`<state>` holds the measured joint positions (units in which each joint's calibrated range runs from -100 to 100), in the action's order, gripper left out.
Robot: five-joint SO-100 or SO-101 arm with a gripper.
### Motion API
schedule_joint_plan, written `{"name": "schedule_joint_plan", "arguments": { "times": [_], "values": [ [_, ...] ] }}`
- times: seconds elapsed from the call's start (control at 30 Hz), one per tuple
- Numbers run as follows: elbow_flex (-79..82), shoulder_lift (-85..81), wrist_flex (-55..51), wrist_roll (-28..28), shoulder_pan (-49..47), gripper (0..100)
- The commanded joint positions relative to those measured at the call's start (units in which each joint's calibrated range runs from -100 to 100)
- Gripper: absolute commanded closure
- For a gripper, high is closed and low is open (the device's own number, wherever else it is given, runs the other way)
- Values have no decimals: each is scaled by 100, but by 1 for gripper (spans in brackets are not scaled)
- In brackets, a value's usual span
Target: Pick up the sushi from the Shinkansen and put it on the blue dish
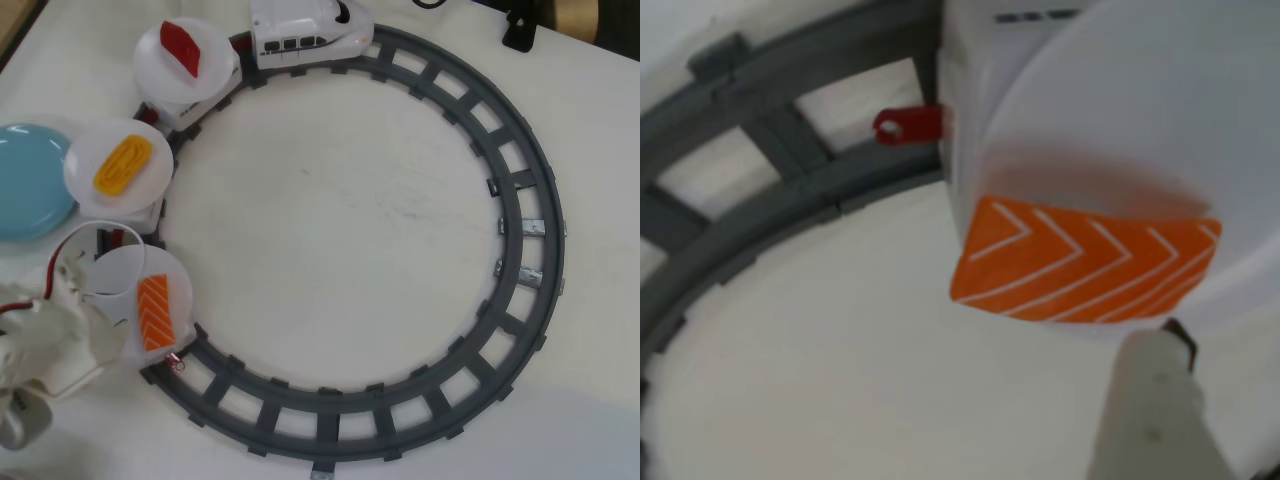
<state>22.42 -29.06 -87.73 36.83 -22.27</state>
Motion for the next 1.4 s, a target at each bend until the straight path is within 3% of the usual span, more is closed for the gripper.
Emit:
{"name": "schedule_joint_plan", "arguments": {
  "times": [0.0,0.17,0.6,1.1,1.37],
  "values": [
    [-375,65,-488,1034,106,69],
    [-1060,911,-989,1568,220,69],
    [-3251,3217,-1091,1756,35,69],
    [-4252,4445,-1015,1719,-202,69],
    [-4352,4718,-709,1521,-493,88]
  ]
}}
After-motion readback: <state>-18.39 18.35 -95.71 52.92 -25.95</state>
